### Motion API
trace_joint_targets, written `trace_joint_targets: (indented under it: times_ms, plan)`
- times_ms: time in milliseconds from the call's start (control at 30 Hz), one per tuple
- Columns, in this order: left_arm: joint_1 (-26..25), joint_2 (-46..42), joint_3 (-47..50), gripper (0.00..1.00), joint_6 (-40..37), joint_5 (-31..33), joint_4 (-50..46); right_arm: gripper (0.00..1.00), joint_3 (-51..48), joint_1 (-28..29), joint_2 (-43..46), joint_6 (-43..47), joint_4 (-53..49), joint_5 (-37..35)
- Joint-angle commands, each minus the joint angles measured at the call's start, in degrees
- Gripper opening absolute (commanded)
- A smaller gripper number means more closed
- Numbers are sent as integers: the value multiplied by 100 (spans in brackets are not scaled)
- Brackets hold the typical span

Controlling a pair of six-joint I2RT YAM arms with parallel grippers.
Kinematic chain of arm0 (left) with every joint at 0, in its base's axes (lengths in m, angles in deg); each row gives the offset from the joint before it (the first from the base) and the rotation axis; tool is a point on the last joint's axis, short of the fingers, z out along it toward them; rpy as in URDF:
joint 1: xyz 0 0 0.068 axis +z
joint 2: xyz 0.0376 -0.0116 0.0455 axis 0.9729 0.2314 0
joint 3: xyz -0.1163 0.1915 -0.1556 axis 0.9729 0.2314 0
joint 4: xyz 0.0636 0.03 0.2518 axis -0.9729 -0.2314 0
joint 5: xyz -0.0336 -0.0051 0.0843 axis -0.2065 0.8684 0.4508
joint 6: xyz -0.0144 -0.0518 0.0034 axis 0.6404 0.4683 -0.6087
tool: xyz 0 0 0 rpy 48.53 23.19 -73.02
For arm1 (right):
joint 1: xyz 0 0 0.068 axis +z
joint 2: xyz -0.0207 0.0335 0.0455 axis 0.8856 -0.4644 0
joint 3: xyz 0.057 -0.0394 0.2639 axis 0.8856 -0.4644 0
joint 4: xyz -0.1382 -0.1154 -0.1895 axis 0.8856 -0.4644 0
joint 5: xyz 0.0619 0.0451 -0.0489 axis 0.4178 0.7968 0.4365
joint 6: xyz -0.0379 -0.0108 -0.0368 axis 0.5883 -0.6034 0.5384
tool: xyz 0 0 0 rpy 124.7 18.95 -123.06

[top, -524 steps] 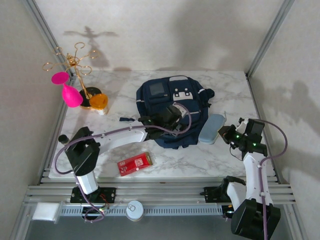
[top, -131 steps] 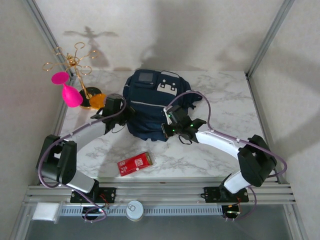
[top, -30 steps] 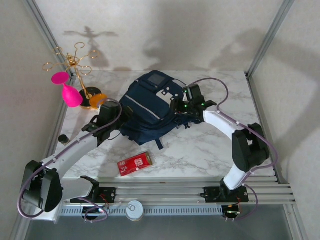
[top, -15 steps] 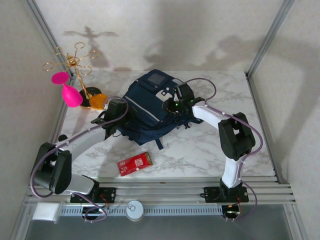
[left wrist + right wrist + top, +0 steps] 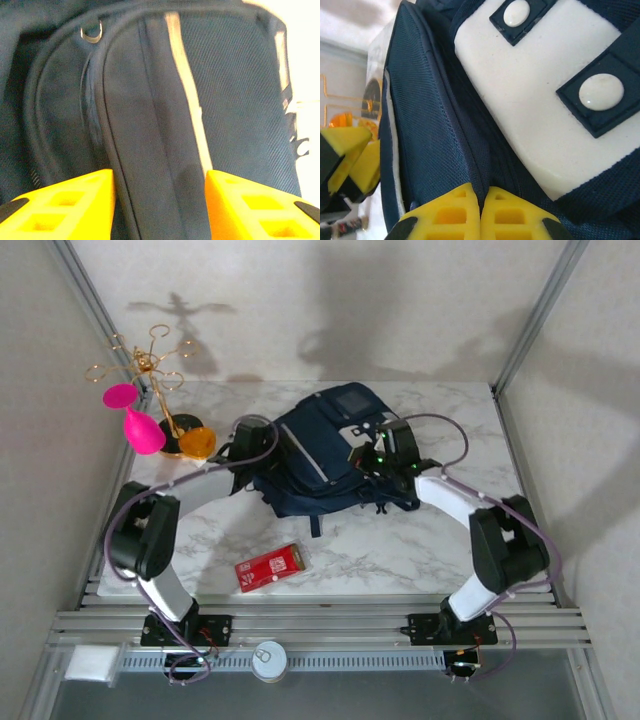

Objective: Pack the student bag
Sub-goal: Unzip the student bag at the center of the table.

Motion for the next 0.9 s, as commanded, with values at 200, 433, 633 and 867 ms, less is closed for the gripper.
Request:
trace_joint_targets:
  times_ms: [200, 433, 633, 867]
  plan:
    - [-80, -143, -901, 66, -778, -177, -686, 0, -942, 85, 1144, -1913, 1636, -566]
    - [-912, -1883, 247, 67, 8, 1087, -1553, 0, -1022, 476, 1552, -2591, 1977, -1452]
    - [-2247, -1816, -37, 62, 459, 2093, -2417, 0, -962, 641, 1312, -2778, 2220, -1441]
    - [-2968, -1322, -195, 55, 878, 2365, -2424, 0, -934, 696, 1117, -2868, 2344, -1473]
